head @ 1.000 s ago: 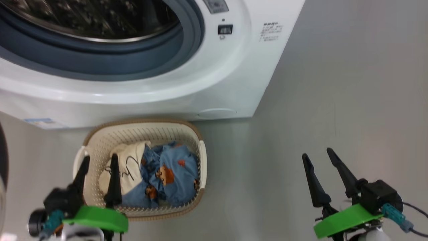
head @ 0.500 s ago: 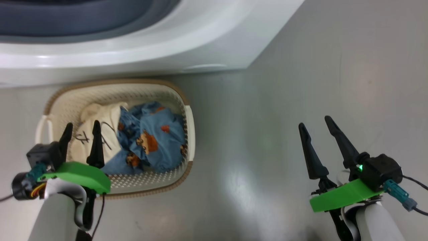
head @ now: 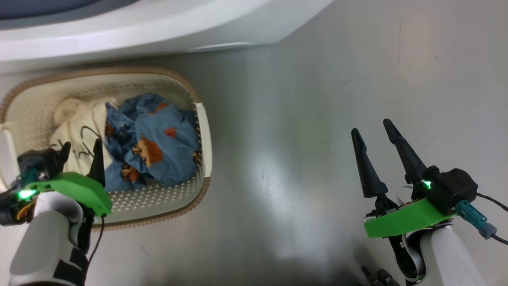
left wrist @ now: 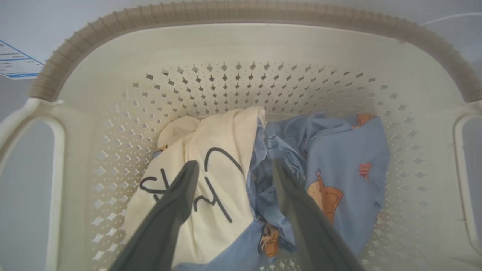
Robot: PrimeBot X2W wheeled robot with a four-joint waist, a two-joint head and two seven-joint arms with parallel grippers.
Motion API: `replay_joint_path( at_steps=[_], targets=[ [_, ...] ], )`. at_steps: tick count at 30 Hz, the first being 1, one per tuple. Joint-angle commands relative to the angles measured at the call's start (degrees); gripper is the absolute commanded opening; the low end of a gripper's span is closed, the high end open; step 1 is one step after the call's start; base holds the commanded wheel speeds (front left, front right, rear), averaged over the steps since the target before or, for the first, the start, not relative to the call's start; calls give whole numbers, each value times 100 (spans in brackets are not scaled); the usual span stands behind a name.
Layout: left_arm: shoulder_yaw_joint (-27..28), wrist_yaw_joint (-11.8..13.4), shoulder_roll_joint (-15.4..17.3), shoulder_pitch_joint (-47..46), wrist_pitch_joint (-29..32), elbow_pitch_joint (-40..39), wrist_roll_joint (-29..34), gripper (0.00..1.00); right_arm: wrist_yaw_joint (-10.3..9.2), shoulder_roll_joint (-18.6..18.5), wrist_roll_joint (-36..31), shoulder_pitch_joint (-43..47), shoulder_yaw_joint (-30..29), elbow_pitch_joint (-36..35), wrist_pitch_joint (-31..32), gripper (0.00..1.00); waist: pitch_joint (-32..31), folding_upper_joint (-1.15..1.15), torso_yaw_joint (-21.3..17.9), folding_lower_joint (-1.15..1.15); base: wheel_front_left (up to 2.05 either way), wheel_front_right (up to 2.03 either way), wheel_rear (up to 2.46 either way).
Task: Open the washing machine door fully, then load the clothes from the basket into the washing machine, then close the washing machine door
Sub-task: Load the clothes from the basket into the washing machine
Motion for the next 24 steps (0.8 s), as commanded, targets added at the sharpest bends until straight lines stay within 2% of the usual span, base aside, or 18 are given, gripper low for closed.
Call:
replay_joint_path(
  at_steps=[1, 14, 24],
  targets=[
    [106, -5, 268, 30, 13, 69, 7, 100, 9, 52, 20, 61, 160, -120, -65, 100, 195, 0, -108, 0, 0, 0, 0],
    [-51, 81, 458, -612, 156, 1069, 57, 100, 9, 61, 124, -47, 175, -159, -65, 100, 619, 0, -244, 0, 0, 0, 0],
    [130, 460, 509, -992, 360, 1669, -167, 100, 9, 61, 165, -25, 158, -146, -65, 100, 708, 0, -319, 0, 0, 0, 0]
  ],
)
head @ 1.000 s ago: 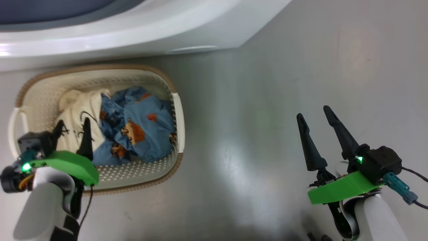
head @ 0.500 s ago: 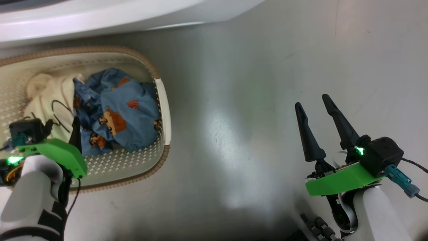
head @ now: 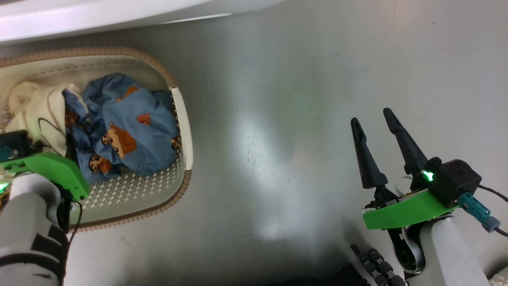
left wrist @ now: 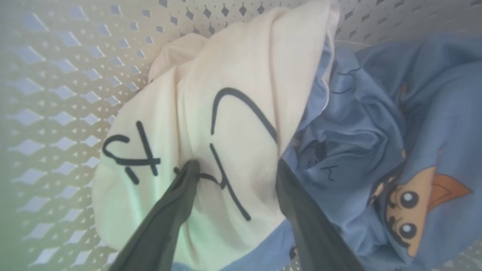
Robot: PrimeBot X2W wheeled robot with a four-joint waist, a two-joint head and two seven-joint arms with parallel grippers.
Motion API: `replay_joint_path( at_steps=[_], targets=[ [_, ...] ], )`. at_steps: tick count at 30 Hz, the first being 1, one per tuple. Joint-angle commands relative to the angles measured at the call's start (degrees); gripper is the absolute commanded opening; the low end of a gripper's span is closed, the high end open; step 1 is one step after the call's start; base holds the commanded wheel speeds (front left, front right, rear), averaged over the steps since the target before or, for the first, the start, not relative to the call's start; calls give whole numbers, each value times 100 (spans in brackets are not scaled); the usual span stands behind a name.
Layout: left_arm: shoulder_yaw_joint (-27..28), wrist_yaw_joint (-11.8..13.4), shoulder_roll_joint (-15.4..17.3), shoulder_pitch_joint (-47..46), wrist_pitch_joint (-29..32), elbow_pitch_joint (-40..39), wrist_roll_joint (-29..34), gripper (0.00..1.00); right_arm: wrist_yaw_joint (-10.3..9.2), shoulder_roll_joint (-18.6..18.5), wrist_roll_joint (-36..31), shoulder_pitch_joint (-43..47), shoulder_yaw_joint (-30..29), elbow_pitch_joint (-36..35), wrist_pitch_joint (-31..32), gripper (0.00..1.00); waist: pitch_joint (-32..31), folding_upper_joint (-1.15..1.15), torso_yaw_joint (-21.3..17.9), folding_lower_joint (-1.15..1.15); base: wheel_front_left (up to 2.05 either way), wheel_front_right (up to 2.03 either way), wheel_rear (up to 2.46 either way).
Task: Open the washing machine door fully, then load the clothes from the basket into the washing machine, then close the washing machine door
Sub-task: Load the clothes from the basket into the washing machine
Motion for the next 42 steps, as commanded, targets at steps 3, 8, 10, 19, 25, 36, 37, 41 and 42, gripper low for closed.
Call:
replay_joint_path(
  at_steps=[3, 8, 10, 19, 25, 36, 37, 41, 42],
  targets=[
    [160, 60, 253, 35, 75, 160, -110, 100, 9, 39, 65, 178, 107, -123, -43, 100, 6, 0, -11, 0, 0, 0, 0],
    [143, -8, 236, -73, 64, 284, -171, 0, 9, 39, 25, 203, 40, -147, -43, 100, -10, 0, 23, 0, 0, 0, 0],
    [121, -30, 212, -91, 14, 311, -180, 0, 9, 39, 3, 201, 6, -158, -43, 100, -38, 0, 51, 0, 0, 0, 0],
    [52, -146, 102, 140, -446, 64, -191, 0, 9, 39, -80, 180, 3, -136, -43, 100, -449, 0, 190, 0, 0, 0, 0],
    [56, -132, 4, 674, -492, -730, -119, 0, 9, 39, -130, 208, -2, -57, -43, 100, -922, 0, 329, 0, 0, 0, 0],
    [294, -81, -351, 2053, -494, -2898, 127, 0, 9, -85, -114, 446, 13, 131, -43, 100, -1856, 0, 607, 0, 0, 0, 0],
    [306, -75, -382, 2156, -494, -3055, 160, 0, 9, -100, -114, 471, 14, 145, -43, 100, -1938, 0, 630, 0, 0, 0, 0],
    [388, -56, -505, 2512, -494, -3583, 232, 0, 9, -140, -90, 554, 33, 200, -43, 100, -2250, 0, 700, 0, 0, 0, 0],
    [407, -58, -532, 2588, -494, -3701, 246, 0, 9, -147, -86, 574, 39, 214, -43, 100, -2324, 0, 714, 0, 0, 0, 0]
  ],
)
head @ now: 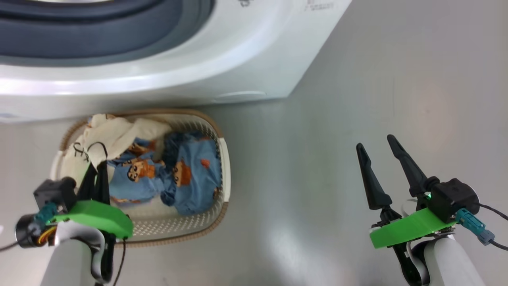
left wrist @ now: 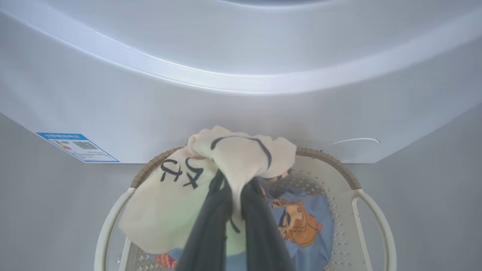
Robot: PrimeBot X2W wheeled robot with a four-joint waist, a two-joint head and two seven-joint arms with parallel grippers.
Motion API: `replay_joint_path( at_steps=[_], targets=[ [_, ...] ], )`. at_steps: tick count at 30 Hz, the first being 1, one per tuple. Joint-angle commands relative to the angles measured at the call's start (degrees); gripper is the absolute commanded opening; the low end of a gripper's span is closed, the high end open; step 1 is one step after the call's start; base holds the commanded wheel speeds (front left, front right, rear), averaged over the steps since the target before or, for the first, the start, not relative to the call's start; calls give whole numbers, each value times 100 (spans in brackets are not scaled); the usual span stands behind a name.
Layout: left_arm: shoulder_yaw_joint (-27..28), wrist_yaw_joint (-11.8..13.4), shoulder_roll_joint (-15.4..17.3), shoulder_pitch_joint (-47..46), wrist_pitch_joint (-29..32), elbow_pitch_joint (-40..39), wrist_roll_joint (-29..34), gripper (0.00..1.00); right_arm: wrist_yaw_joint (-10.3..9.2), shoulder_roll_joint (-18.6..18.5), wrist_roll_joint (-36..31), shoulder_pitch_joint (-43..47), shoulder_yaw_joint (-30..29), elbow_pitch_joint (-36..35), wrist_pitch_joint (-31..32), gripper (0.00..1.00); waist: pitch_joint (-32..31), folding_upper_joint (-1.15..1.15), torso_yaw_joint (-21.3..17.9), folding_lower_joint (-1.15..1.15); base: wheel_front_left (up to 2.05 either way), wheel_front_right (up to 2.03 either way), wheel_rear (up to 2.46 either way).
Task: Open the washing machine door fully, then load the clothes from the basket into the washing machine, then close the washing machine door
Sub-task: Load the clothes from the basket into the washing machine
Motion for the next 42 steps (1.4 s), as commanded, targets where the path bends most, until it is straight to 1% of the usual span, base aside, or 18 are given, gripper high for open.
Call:
replay_joint_path(
  at_steps=[1, 11, 23, 30, 36, 42],
  targets=[
    [209, 42, 127, 219, -59, -231, 49, 0, 9, -10, 14, 212, 134, -91, -27, 100, -390, 0, 165, 0, 0, 0, 0],
    [442, -2, -53, 818, -60, -1595, 189, 0, 9, -19, 85, 434, 177, 72, -27, 100, -1046, 0, 229, 0, 0, 0, 0],
    [650, -49, -179, 1474, -60, -3051, 266, 0, 9, -51, 125, 742, 188, 141, -27, 100, -1872, 0, 153, 0, 0, 0, 0],
    [762, -27, -203, 2025, -60, -3490, 295, 0, 9, -95, 149, 970, 234, 133, -27, 100, -2419, 0, 86, 0, 0, 0, 0],
    [814, 13, -213, 2512, -60, -3616, 231, 0, 9, -149, 167, 1187, 253, 140, -27, 100, -2781, 0, 50, 0, 0, 0, 0],
    [750, 170, -216, 2851, -60, -3697, 123, 0, 9, -181, 186, 1307, 252, 121, -27, 100, -2927, 0, 37, 0, 0, 0, 0]
  ],
)
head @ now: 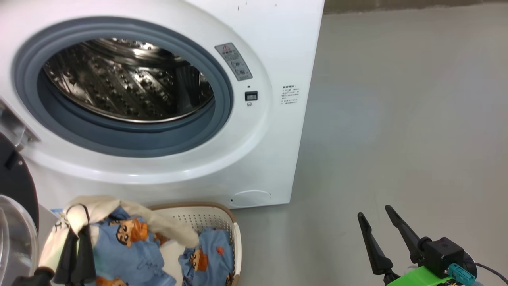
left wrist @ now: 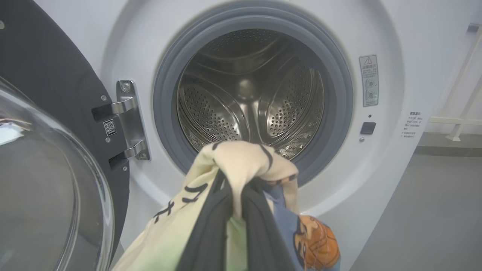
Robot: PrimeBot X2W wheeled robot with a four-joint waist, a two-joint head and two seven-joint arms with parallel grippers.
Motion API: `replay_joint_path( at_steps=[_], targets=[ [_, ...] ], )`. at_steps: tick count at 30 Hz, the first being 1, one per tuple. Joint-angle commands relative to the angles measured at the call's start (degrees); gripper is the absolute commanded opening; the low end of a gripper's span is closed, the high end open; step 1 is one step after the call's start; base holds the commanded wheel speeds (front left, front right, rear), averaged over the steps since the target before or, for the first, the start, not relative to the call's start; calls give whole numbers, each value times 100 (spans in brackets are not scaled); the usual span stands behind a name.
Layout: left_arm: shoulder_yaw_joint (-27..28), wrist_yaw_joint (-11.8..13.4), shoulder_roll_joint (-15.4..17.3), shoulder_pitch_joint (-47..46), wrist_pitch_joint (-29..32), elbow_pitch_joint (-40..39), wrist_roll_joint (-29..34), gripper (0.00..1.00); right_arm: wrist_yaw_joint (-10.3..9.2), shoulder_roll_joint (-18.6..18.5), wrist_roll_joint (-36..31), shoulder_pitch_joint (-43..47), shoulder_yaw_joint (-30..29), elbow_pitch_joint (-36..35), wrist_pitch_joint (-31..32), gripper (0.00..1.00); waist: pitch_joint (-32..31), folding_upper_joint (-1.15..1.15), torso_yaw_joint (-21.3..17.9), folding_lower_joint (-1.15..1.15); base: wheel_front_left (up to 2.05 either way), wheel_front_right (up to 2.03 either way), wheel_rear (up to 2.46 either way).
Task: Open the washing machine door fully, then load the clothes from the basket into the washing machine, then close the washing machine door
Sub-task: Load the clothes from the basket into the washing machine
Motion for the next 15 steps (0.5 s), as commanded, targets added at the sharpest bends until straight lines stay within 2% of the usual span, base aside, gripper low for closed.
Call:
replay_joint_path(
  at_steps=[1, 15],
  targets=[
    [154, 87, 71, -45, -37, -211, -47, 0, 9, -66, 85, 35, 151, -143, -27, 100, -88, 0, -17, 0, 0, 0, 0],
    [42, 200, 70, 65, -37, -196, -94, 0, 9, -43, 34, 30, 139, -220, -27, 100, -61, 0, -82, 0, 0, 0, 0]
  ],
)
